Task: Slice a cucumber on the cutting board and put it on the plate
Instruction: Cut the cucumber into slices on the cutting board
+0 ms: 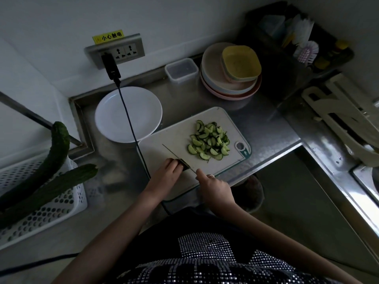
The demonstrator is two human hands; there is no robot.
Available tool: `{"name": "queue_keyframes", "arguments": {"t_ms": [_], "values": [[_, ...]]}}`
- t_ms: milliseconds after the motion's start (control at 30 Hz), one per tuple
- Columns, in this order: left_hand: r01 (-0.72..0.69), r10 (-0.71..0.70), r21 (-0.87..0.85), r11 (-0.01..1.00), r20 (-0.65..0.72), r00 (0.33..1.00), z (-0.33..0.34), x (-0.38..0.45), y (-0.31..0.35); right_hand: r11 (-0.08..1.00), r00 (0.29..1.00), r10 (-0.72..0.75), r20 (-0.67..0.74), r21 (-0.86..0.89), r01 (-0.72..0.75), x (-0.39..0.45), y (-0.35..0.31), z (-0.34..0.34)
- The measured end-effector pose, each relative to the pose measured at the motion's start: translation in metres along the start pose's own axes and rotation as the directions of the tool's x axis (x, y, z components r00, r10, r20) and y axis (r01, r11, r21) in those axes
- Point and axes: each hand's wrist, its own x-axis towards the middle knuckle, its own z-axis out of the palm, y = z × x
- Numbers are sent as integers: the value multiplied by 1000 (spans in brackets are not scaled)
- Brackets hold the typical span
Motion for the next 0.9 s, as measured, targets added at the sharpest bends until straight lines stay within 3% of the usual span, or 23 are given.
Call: {"name": "queue_keyframes", "arguments": {"t_ms": [567,767,900], "values": [[-6,5,-46,999,-11,1000,4,-2,-3,997,997,65,49,40,-67,7,5,3],[-8,7,-30,1000,-14,1000,6,0,-4,978,983,143,-118,168,-122,2,10,-9],[-79,78,-17,997,-49,996,11,2,-6,982,993,86,-86,175,-70,-3,4,-6]]}}
